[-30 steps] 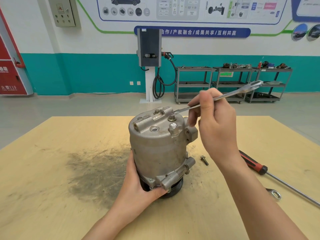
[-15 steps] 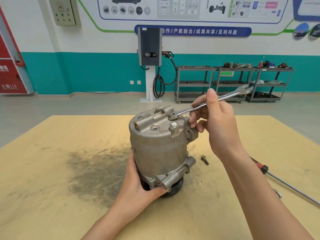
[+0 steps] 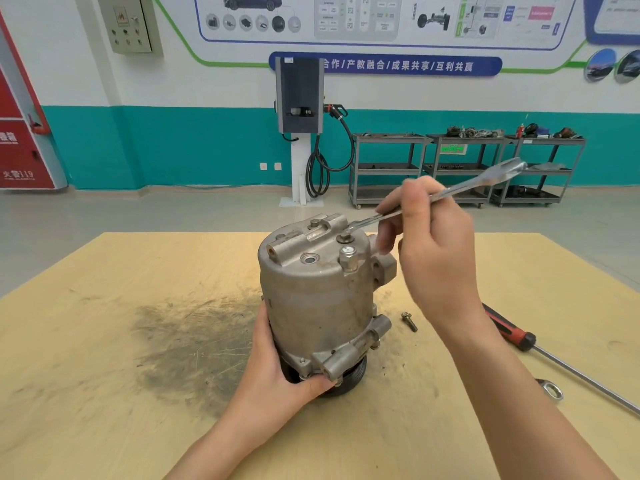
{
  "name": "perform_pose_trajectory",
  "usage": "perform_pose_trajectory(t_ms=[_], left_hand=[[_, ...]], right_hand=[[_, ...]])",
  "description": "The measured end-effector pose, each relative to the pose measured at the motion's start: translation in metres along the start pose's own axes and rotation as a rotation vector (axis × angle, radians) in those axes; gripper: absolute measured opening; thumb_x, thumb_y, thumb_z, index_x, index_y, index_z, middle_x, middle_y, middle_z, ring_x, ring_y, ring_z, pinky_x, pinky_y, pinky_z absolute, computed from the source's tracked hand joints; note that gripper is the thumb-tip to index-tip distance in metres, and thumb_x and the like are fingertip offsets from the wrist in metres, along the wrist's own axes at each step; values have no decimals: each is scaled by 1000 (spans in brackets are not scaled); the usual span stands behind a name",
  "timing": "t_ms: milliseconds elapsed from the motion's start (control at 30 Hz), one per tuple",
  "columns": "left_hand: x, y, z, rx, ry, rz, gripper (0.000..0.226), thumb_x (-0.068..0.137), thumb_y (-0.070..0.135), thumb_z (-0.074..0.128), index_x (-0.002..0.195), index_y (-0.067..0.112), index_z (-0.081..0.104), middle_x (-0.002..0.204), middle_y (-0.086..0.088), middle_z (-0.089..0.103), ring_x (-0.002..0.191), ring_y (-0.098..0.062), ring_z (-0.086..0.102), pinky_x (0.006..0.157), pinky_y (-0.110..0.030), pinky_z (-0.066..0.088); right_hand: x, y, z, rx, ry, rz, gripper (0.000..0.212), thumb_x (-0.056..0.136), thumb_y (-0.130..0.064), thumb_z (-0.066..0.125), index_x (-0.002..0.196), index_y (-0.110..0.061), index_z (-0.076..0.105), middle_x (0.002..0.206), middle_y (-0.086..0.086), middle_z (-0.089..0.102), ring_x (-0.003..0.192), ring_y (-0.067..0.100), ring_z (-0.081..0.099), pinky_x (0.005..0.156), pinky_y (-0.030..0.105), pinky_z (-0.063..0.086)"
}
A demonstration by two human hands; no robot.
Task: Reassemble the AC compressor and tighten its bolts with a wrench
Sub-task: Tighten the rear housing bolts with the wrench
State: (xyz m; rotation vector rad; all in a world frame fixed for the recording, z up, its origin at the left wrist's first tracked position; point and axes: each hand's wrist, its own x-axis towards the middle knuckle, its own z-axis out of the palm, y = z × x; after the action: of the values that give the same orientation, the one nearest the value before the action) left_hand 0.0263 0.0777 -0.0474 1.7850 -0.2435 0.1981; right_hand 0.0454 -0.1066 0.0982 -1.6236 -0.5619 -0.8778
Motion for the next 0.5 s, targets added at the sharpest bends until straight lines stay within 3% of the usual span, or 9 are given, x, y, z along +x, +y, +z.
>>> perform_pose_trajectory(t_ms=[133, 267, 400, 500], left_hand=[[-1, 0, 0, 2, 0, 7, 127, 48, 57, 87, 146, 48, 8, 133, 38, 40, 123, 17, 42, 90, -2, 39], [-2, 3, 0, 3, -5, 4, 131, 42, 71, 86, 146, 51, 8, 138, 34, 39, 125, 16, 42, 91, -4, 40], [-1, 2, 0, 7, -3, -6, 130, 38, 77, 82, 143, 53, 10, 134, 38, 40, 123, 17, 42, 87, -1, 40], [0, 0, -1, 17, 6, -2, 129, 38, 77, 82, 141, 55, 8, 128, 44, 39, 122, 20, 41, 85, 0, 39]], right_hand=[[7, 10, -7, 288, -15, 293, 43, 106, -34, 31, 79, -15, 59, 56, 2, 61, 50, 15, 57, 42, 18, 38], [11, 18, -11, 409, -28, 452, 46, 106, -37, 31, 79, -13, 59, 56, 3, 61, 49, 15, 56, 40, 20, 37], [9, 18, -9, 320, -27, 385, 44, 106, -36, 32, 79, -14, 59, 55, 1, 61, 49, 14, 57, 41, 19, 37], [2, 10, -2, 121, -2, 140, 39, 103, -38, 38, 79, -15, 58, 54, 3, 60, 47, 15, 56, 44, 23, 41]])
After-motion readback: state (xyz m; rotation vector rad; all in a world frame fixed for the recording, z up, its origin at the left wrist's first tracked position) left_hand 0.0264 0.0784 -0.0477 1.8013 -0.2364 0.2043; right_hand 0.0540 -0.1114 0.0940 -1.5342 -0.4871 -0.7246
